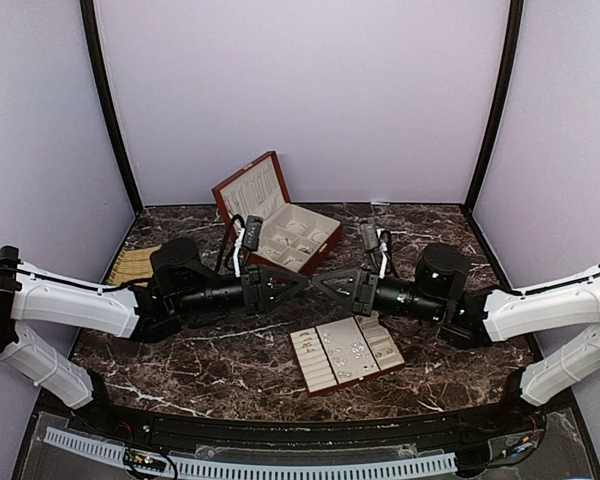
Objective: Organize the mixed jewelry
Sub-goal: Pass from the left arm to the right, then insert the earring into the earring holder.
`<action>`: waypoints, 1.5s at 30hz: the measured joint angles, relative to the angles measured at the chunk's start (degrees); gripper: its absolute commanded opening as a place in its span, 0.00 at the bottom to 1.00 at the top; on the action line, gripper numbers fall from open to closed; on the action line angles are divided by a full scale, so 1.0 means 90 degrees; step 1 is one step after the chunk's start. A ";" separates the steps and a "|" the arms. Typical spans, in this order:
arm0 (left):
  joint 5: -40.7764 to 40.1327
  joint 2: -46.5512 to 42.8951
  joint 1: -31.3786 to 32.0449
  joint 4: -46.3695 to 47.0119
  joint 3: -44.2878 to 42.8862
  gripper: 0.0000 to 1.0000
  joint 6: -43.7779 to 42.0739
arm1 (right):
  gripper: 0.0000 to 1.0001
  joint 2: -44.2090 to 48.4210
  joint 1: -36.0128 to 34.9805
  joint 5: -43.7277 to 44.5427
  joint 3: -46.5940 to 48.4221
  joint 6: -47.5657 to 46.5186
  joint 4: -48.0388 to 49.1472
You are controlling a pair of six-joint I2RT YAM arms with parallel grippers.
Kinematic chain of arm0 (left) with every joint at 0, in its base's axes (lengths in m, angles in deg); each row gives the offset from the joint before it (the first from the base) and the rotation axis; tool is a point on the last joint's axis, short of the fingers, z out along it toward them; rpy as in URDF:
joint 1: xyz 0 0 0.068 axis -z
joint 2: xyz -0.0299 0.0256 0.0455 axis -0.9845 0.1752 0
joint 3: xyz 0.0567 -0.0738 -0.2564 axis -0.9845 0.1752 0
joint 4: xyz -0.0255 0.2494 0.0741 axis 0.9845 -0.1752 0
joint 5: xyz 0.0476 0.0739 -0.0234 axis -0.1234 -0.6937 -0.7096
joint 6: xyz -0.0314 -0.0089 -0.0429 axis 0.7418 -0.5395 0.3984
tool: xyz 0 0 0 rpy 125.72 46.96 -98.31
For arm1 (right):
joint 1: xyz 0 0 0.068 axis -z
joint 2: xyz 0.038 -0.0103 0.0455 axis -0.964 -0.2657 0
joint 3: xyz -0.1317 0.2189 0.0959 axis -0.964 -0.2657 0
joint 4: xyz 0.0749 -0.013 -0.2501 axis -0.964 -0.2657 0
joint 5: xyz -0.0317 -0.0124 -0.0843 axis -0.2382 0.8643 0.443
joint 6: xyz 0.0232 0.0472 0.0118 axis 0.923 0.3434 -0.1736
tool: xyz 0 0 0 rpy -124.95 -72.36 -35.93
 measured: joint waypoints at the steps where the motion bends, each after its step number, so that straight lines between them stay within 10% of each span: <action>1: -0.0039 -0.0063 -0.0007 -0.0061 0.0039 0.51 0.0000 | 0.04 0.0044 0.0005 0.0056 0.0000 -0.0022 -0.0107; 13: -0.0335 -0.1090 -0.0299 -0.1970 0.0039 0.63 -0.0668 | 0.05 0.0474 0.0092 0.0610 0.0457 -0.0614 -0.2810; 28: 0.1256 0.0947 -0.0517 -0.5013 -0.1064 0.60 -0.2069 | 0.05 -0.0143 0.0090 0.1537 0.1144 -0.0590 -0.6397; 45: 0.1474 0.1452 -0.0425 -0.5243 -0.1185 0.60 -0.2200 | 0.06 -0.1872 0.0090 0.1668 0.2424 -0.0673 -0.7155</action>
